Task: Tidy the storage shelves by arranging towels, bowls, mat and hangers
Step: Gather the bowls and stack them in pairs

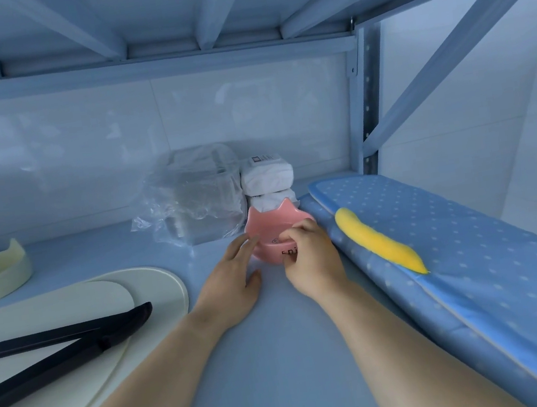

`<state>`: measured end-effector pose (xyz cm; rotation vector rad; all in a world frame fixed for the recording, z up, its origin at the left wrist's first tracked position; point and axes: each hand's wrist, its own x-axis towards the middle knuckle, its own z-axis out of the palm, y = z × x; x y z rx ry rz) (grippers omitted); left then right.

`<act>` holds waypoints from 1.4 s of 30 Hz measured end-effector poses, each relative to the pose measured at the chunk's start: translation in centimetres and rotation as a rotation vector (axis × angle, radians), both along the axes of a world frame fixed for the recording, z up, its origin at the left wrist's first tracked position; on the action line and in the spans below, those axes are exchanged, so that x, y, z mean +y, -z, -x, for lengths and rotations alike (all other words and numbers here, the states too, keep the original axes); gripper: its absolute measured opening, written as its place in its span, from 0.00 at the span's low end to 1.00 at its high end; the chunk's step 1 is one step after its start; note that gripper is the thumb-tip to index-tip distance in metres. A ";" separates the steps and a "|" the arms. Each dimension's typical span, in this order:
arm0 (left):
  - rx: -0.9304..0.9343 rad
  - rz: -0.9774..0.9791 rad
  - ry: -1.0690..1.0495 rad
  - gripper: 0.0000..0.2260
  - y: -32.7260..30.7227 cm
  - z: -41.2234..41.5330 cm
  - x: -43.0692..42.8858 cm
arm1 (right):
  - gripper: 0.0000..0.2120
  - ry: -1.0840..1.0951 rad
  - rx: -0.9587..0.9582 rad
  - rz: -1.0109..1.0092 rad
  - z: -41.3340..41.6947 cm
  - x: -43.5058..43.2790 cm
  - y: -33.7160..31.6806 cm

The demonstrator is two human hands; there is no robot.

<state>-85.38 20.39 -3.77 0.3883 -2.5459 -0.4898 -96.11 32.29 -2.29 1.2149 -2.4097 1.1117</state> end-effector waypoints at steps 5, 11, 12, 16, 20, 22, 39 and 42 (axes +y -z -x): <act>0.023 0.012 -0.029 0.27 0.1 -0.1 0.1 | 0.13 -0.023 0.015 0.014 -0.3 -0.2 0.0; -0.082 0.060 -0.229 0.24 -0.6 -2.0 1.9 | 0.11 -0.074 0.007 0.085 -1.5 0.6 -0.7; -0.101 0.087 -0.264 0.24 -0.8 -2.5 2.3 | 0.10 -0.087 0.012 0.095 -1.9 0.8 -0.7; -0.095 0.227 -0.322 0.22 -1.9 -6.0 2.8 | 0.10 -0.166 -0.012 0.178 -4.1 0.7 -1.0; -0.052 0.275 -0.370 0.20 -4.1 -10.8 1.5 | 0.11 -0.334 -0.033 0.178 -7.3 -0.6 -2.0; -0.038 0.260 -0.430 0.18 -5.3 -13.3 0.1 | 0.11 -0.416 -0.007 0.129 -8.8 -1.7 -2.8; 0.010 0.151 -0.630 0.10 -9.6 -35.1 -13.2 | 0.07 -0.800 0.048 0.043 -27.3 -18.2 -6.6; 0.032 0.117 -0.675 0.09 -9.8 -39.6 -16.5 | 0.06 -0.835 0.030 0.060 -31.1 -22.0 -7.4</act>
